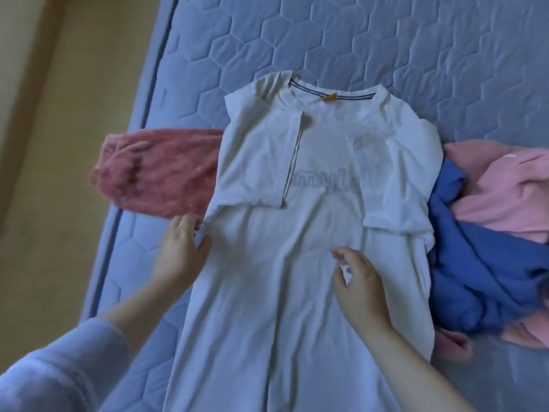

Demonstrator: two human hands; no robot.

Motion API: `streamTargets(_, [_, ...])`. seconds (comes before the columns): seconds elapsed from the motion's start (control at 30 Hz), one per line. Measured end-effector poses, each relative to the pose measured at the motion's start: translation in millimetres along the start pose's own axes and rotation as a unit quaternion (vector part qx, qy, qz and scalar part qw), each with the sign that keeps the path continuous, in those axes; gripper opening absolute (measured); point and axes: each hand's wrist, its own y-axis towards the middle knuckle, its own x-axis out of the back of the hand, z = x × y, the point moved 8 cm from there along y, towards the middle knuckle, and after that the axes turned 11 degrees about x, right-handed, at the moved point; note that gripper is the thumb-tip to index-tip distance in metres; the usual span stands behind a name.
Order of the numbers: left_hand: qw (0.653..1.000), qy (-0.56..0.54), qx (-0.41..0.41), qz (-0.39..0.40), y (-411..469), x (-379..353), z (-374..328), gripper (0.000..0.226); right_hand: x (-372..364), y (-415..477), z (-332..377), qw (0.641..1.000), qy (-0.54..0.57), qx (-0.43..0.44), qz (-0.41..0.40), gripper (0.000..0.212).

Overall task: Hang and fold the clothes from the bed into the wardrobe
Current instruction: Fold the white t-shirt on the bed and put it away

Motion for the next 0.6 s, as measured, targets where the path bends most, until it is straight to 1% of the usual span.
streamTargets(0.07, [0.997, -0.023, 0.068, 0.026, -28.5, -8.4, 36.2, 0.021, -18.9, -28.6, 5.7, 1.0, 0.013, -0.016, 0.014, 0.036])
streamTargets(0.17, [0.982, -0.044, 0.159, 0.089, -72.6, -26.5, 86.9, 0.015, -54.5, -65.8, 14.6, 0.997, 0.031, -0.036, 0.061, 0.038])
streamTargets(0.27, [0.951, -0.099, 0.256, 0.141, -110.8, -39.6, 128.9, 0.01, -92.0, -98.0, 19.9, 0.99, 0.039, -0.064, 0.12, 0.036])
streamTargets(0.3, [0.941, -0.109, 0.273, 0.167, -122.5, -45.4, 139.4, 0.011, -104.4, -108.9, 21.4, 0.986, 0.039, -0.072, 0.144, 0.035])
streamTargets(0.37, [0.925, -0.117, 0.289, 0.219, -143.9, -54.8, 155.9, 0.017, -125.1, -129.4, 24.4, 0.978, 0.026, -0.079, 0.192, 0.035])
streamTargets(0.43, [0.912, -0.121, 0.297, 0.255, -161.9, -57.8, 167.6, 0.021, -136.3, -144.6, 28.1, 0.973, 0.008, -0.088, 0.213, 0.037])
streamTargets(0.53, [0.904, -0.12, 0.298, 0.281, -180.5, -58.9, 180.2, 0.02, -145.2, -160.3, 32.9, 0.968, -0.001, -0.11, 0.226, 0.042])
streamTargets(0.6, [0.906, -0.114, 0.288, 0.288, -186.9, -57.1, 185.8, 0.015, -150.8, -171.4, 36.6, 0.961, -0.005, -0.114, 0.252, 0.047])
